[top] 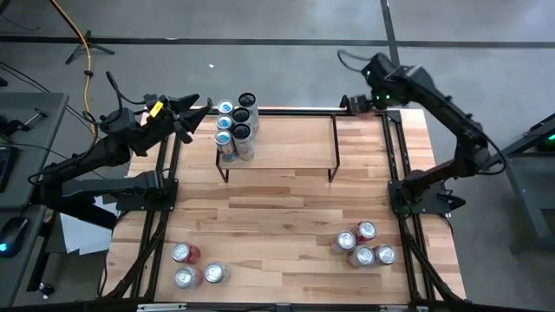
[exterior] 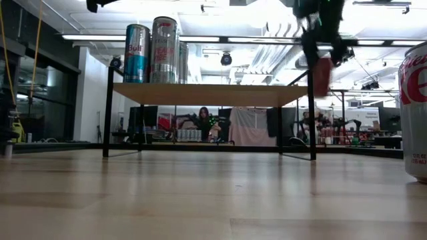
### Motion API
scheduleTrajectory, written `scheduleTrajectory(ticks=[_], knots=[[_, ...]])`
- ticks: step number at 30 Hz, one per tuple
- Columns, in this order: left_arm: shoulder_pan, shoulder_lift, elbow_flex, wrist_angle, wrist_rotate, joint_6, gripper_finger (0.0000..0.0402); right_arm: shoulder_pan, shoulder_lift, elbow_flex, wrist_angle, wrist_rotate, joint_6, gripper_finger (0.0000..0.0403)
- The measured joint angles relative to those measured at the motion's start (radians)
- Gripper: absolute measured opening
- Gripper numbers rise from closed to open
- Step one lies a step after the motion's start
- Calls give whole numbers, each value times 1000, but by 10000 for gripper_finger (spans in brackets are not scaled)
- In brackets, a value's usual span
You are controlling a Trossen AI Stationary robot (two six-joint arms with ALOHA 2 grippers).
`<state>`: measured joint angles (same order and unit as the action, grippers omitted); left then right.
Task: Place canned beverage on shelf
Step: Put the top red-white soda can on the shelf
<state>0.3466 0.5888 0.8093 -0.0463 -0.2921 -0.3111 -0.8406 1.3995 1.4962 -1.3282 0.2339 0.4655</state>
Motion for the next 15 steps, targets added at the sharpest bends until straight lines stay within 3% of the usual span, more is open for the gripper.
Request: scheduleTrajectory(ticks=[5, 9, 15], knots=[[0, 0, 0, 0, -9, 0, 305, 123, 26, 274, -25, -132, -43, 287], [0, 0, 0, 0, -9, 0, 305, 294, 97, 458, -20, -215, -91, 287], [0, 0, 0, 1, -8, -1, 305, 527, 259, 628, -45, -169, -218, 287]])
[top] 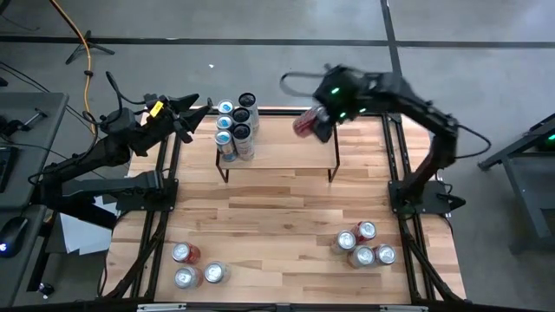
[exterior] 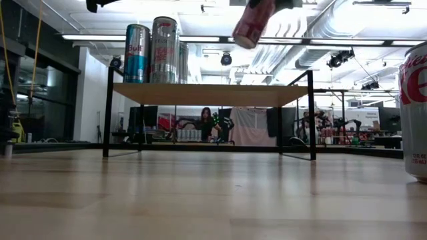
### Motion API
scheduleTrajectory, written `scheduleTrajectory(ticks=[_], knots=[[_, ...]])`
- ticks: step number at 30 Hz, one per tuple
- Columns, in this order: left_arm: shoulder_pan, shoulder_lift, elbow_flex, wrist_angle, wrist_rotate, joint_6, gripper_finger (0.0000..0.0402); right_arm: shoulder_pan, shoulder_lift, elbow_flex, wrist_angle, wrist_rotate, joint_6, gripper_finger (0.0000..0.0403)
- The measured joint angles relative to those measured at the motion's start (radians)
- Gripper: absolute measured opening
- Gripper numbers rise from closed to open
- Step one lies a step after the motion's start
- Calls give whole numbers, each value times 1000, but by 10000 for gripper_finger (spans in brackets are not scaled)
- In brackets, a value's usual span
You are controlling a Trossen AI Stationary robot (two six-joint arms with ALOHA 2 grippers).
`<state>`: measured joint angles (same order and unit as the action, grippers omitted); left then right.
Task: Place canned beverage on shelf
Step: Put the top red-white soda can on the shelf
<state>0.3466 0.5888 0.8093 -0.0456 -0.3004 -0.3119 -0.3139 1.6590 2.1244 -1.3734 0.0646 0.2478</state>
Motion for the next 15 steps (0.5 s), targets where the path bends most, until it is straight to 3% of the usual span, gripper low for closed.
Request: scheduleTrajectory(ticks=[6, 15], knots=[[0, 0, 0, 0, 0, 0, 305, 97, 142, 35, -47, 11, -75, 287], [0, 0, 0, -1, 1, 15, 305, 124, 260, 36, -155, 10, -100, 287]])
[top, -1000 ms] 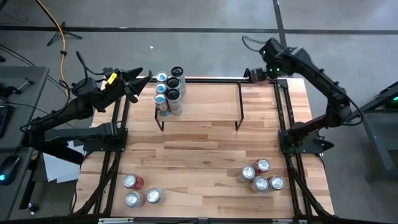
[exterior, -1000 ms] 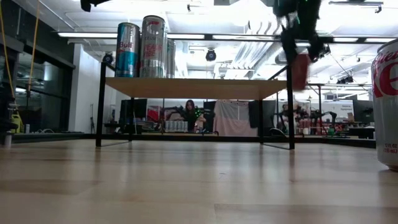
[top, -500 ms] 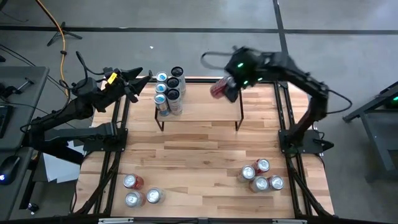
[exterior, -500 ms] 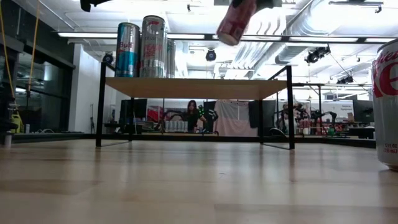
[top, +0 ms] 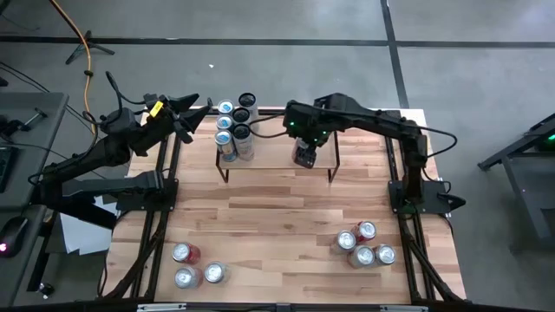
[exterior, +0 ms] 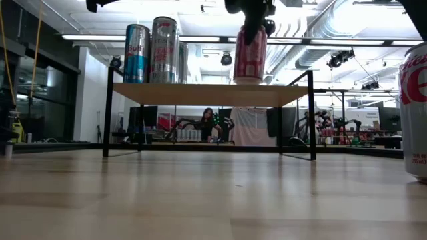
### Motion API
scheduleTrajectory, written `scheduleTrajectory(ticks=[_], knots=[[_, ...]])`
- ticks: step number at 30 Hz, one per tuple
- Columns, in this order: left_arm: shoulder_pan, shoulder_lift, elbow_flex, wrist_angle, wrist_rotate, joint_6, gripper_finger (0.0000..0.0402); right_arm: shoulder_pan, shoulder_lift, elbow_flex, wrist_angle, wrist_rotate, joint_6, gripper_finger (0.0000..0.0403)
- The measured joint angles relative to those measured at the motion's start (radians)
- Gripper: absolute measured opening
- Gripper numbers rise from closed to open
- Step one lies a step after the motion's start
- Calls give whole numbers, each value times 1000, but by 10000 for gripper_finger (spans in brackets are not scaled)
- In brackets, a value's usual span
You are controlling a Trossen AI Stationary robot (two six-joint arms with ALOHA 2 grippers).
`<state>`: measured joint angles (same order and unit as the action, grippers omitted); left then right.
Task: Place canned beverage on shelf
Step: Put the top red-white soda can on the shelf
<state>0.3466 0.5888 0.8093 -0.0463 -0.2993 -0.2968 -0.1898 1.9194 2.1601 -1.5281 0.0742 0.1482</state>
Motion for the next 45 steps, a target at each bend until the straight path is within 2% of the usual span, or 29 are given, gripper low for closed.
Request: scheduleTrajectory(ticks=[15, 33, 45], knots=[[0, 0, 0, -1, 1, 13, 305, -21, 26, 0, 36, -4, 0, 312], [0, 0, 0, 2, 29, 12, 305, -40, 26, 0, 6, -5, 2, 316], [0, 0, 0, 68, 28, 12, 305, -40, 26, 0, -8, 0, 0, 317]])
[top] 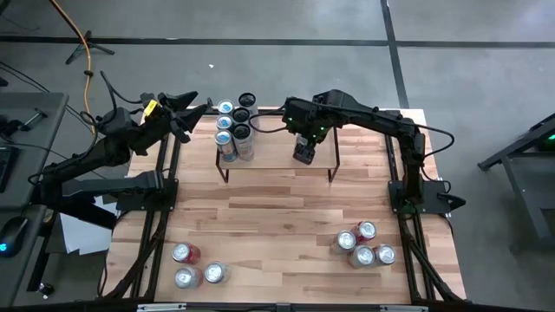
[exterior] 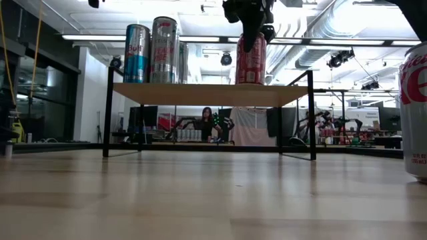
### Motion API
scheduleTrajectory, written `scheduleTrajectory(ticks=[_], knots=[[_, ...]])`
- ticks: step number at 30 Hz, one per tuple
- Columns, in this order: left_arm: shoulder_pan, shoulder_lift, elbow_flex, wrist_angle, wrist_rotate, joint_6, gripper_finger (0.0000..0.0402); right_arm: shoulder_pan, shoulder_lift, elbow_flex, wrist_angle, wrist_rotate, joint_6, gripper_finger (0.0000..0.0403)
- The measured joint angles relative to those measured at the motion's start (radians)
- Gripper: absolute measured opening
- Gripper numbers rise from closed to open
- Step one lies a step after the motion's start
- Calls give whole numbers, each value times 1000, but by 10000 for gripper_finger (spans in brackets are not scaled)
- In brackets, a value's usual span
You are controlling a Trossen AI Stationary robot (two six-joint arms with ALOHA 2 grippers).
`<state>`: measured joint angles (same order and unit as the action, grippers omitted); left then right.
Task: Place canned beverage on shelf
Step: Put the top red-white soda can on the shelf
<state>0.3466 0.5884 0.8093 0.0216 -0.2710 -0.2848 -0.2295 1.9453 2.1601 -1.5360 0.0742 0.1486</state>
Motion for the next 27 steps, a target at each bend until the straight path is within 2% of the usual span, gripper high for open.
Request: scheduleTrajectory(ticks=[11, 19, 27], knots=[[0, 0, 0, 0, 0, 0, 305, 0, 0, 0, -1, -39, 6, 319], [0, 0, 0, 0, 3, 0, 305, 0, 0, 0, 0, -24, 8, 368], [0, 0, 0, 0, 26, 0, 305, -7, -9, 31, -22, -109, 32, 396]])
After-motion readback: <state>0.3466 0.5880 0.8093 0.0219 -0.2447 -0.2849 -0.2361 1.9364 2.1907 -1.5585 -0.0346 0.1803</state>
